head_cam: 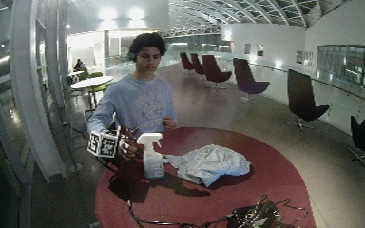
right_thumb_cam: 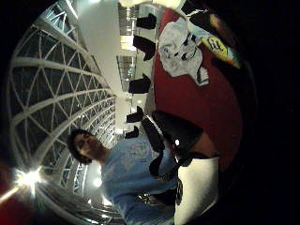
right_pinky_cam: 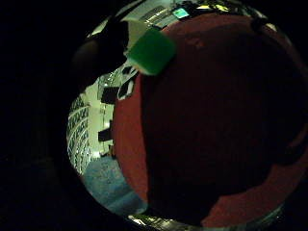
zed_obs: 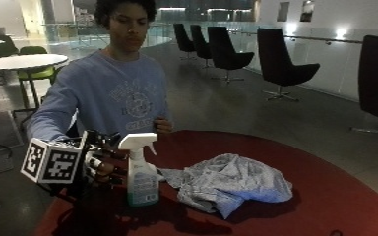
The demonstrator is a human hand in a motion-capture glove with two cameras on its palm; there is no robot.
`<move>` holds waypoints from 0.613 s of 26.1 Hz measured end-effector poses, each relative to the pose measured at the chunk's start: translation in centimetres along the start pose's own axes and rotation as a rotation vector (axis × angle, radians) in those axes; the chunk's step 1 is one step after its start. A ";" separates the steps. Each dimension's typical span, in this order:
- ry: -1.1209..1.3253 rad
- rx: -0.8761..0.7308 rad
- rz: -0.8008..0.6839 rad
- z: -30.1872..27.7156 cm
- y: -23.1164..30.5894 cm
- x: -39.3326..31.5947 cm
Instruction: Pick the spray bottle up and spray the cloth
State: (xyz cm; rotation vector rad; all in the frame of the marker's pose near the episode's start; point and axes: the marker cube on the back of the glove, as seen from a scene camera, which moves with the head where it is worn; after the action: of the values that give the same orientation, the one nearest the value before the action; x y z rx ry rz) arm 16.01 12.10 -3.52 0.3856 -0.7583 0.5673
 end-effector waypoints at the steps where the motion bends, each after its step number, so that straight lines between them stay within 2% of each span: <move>1: -0.004 0.024 0.021 -0.3 -0.5 0.4; 7: -0.047 0.095 0.075 -0.9 -3.0 2.2; 16: -0.163 0.115 -0.028 2.4 -8.0 2.4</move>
State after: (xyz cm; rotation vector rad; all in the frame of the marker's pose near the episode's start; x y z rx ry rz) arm 20.98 5.42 -1.13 0.5529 -0.8779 0.5595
